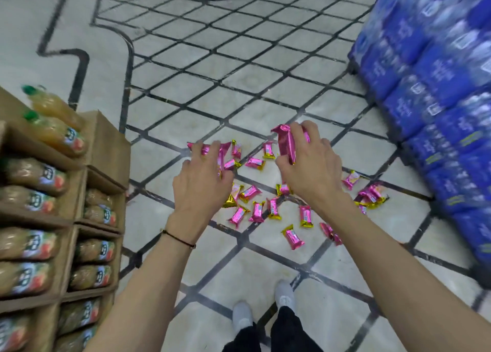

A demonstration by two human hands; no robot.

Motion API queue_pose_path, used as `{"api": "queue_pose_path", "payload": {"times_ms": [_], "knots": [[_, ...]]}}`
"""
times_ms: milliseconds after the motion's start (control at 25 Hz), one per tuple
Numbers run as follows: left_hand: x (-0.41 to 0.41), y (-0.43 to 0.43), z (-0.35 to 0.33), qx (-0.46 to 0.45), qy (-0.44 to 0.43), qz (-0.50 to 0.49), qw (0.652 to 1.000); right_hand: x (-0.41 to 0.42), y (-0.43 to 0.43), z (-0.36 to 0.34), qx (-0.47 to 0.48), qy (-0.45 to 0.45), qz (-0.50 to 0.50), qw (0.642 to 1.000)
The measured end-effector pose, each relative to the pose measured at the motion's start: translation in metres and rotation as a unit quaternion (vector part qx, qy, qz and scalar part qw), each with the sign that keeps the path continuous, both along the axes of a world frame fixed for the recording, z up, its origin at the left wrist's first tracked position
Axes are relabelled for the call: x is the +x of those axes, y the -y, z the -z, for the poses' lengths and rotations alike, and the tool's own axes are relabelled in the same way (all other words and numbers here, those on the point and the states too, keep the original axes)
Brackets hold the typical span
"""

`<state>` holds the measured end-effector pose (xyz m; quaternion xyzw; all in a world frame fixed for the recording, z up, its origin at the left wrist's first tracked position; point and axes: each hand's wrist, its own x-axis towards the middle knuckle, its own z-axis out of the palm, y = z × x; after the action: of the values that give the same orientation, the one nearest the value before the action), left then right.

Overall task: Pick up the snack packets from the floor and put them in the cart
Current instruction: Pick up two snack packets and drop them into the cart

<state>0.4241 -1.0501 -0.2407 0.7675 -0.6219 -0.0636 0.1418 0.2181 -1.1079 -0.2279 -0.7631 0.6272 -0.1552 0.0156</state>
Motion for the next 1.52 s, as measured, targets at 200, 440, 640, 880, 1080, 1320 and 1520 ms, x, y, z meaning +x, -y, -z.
{"api": "queue_pose_path", "payload": {"times_ms": [200, 440, 640, 880, 1080, 1320, 1520], "knots": [[-0.019, 0.005, -0.078, -0.055, -0.004, 0.038, 0.998, -0.022, -0.019, -0.085, -0.044, -0.001, 0.037, 0.998], [-0.085, 0.028, -0.135, -0.083, 0.001, 0.138, 0.987, -0.076, -0.044, -0.147, -0.08, -0.039, 0.118, 0.989], [-0.172, 0.024, -0.162, -0.086, -0.005, 0.218, 0.972, -0.158, -0.081, -0.168, -0.078, -0.047, 0.213, 0.973], [-0.325, -0.005, -0.167, -0.087, -0.033, 0.335, 0.938, -0.297, -0.155, -0.175, -0.082, -0.026, 0.335, 0.938], [-0.498, -0.072, -0.163, -0.084, -0.045, 0.446, 0.89, -0.436, -0.252, -0.165, -0.076, -0.028, 0.439, 0.895], [-0.686, -0.164, -0.145, -0.027, -0.047, 0.552, 0.832, -0.589, -0.366, -0.142, -0.052, -0.02, 0.529, 0.847], [-0.789, -0.214, -0.118, 0.007, -0.049, 0.605, 0.795, -0.675, -0.423, -0.109, -0.029, 0.0, 0.588, 0.808]]}}
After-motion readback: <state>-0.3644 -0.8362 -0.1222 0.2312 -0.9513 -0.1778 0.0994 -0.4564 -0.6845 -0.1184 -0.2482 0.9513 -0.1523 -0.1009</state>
